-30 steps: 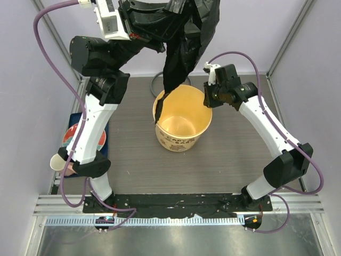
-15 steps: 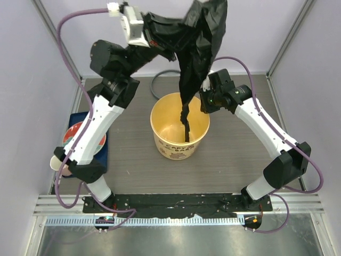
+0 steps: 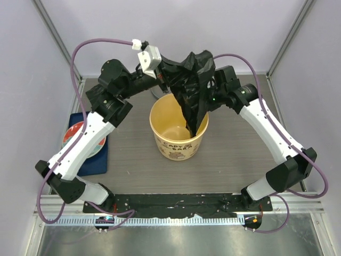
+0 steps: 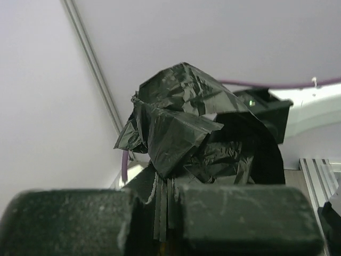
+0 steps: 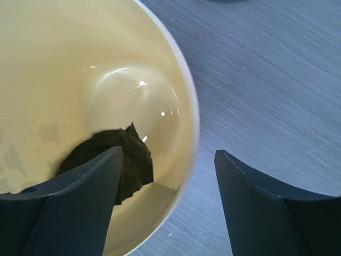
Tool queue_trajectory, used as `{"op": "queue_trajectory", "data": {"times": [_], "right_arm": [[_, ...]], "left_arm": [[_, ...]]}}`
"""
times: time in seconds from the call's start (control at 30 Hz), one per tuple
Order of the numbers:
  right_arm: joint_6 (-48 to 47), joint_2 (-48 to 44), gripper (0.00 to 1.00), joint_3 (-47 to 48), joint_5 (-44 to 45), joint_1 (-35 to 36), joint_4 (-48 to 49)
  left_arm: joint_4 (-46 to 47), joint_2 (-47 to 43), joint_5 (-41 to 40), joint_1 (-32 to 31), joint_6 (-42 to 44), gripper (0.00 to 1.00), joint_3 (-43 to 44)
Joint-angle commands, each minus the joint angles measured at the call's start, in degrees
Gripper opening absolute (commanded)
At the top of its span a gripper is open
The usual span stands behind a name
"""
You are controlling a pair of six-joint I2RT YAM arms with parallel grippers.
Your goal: Put the trash bags into the trash bin
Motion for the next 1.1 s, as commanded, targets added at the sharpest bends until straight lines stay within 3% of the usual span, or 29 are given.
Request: {"op": "queue_trajectory", "data": {"times": [0.0, 0.2, 0.37, 0.5, 0.6, 0.7, 0.83, 0.9, 1.07], "right_arm": [[-7.52, -4.14, 0.78, 6.83, -6.66, -0.07, -2.95], [-15.97, -7.13, 0.83, 8.96, -9.74, -1.21, -13.06], [-22.11, -10.56, 0.84, 7.81, -7.82, -2.79, -15.36], [-21.87, -9.07, 0.85, 10.35, -6.05, -7.96, -15.36], [-17.66, -6.35, 0.85, 16.65, -13.58, -19.1, -15.71], [-11.77, -5.73, 0.86, 21.15, -30.27, -22.65, -14.23], [5.34, -8.62, 0.86, 18.27, -44.61, -21.96, 6.35], [12.03, -7.84, 0.86, 19.48, -46.3, -20.38, 10.46], [9.88, -4.15, 0.86, 23.8, -42.18, -13.0, 7.93]], "left_arm": [[-3.3, -4.91, 1.98, 0.79, 5.55, 0.0, -5.48], [-5.5, -6.93, -0.22, 1.05, 7.92, 0.0, -9.62], [-6.64, -6.76, -2.5, 1.76, 9.68, 0.0, -9.71], [-7.17, -5.79, -5.05, 2.81, 9.77, 0.0, -8.83], [-8.49, -5.53, -8.3, 3.08, 11.0, 0.0, -8.39], [-11.47, -5.26, -9.1, 3.08, 11.79, 0.0, -7.86], [-15.25, -4.3, -6.37, 2.99, 12.58, 0.0, -6.99], [-15.61, -4.03, -6.9, 2.99, 12.76, 0.0, -6.98], [-15.17, -3.42, -5.93, 2.99, 12.06, 0.0, -6.55]]}}
